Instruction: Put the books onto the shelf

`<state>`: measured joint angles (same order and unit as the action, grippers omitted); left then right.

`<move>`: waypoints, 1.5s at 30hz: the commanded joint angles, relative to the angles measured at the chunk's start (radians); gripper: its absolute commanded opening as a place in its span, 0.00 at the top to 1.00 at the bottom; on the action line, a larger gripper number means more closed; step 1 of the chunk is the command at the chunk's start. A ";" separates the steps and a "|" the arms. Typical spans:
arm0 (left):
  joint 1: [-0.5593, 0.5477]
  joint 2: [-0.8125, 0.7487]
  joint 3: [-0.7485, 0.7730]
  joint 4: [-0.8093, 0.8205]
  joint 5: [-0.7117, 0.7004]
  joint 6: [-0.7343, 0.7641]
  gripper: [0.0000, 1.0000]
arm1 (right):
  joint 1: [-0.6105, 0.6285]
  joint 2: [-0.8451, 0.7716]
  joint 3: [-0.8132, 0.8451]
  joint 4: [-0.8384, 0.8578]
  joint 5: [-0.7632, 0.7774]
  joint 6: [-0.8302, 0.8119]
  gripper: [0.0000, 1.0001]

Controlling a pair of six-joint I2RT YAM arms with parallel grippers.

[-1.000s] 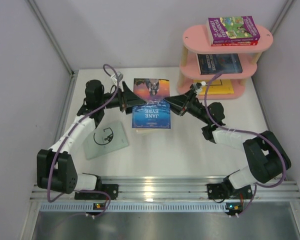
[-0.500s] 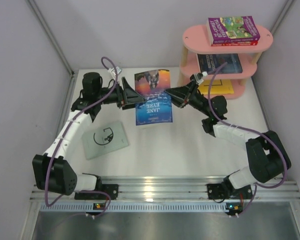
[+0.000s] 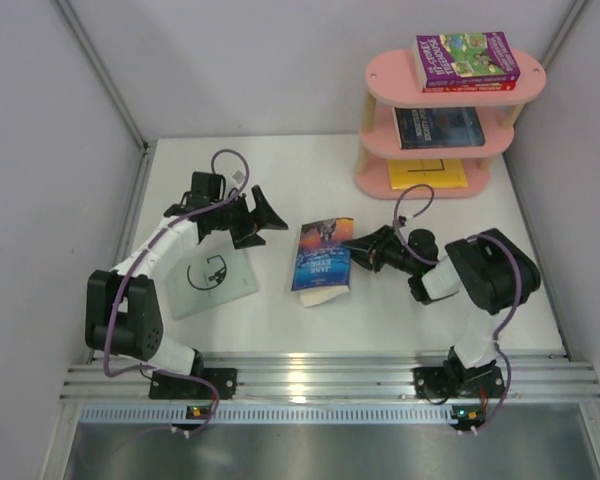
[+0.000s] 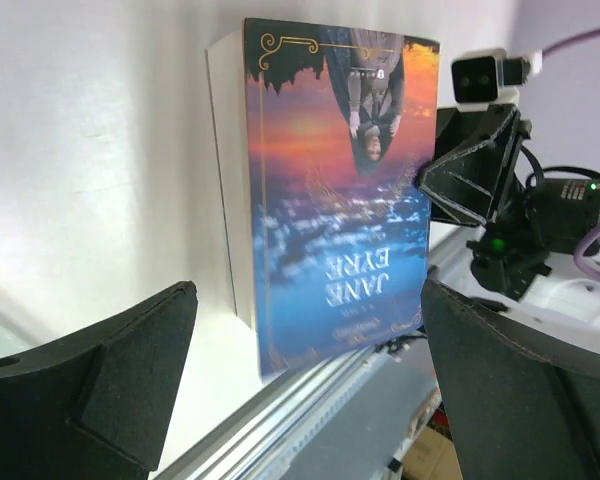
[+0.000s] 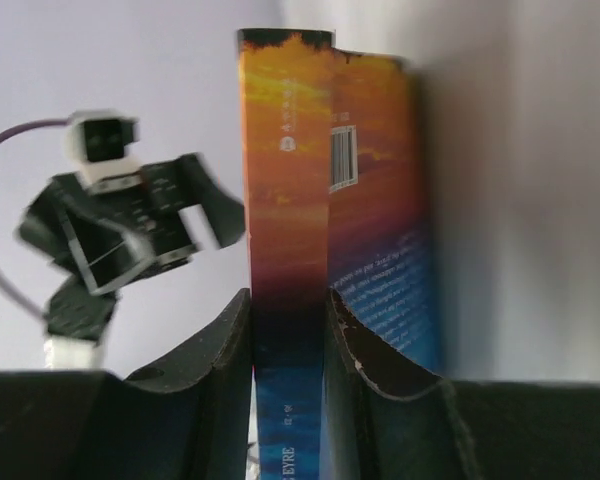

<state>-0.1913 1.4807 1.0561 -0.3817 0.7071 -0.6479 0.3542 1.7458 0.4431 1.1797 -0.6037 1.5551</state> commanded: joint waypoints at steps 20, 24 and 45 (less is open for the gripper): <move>-0.106 0.352 0.032 0.201 0.017 0.051 0.62 | -0.006 0.205 -0.070 0.256 0.029 -0.237 0.73; -0.123 0.397 0.005 0.204 -0.006 0.065 0.67 | -0.008 0.236 -0.080 0.291 0.033 -0.219 0.62; -0.146 0.428 -0.070 0.270 0.006 0.030 0.77 | 0.068 0.093 -0.023 0.040 -0.070 -0.374 0.47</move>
<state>-0.3191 1.8942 1.0176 -0.1287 0.7307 -0.6186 0.3935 1.8938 0.3889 1.1469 -0.6235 1.1976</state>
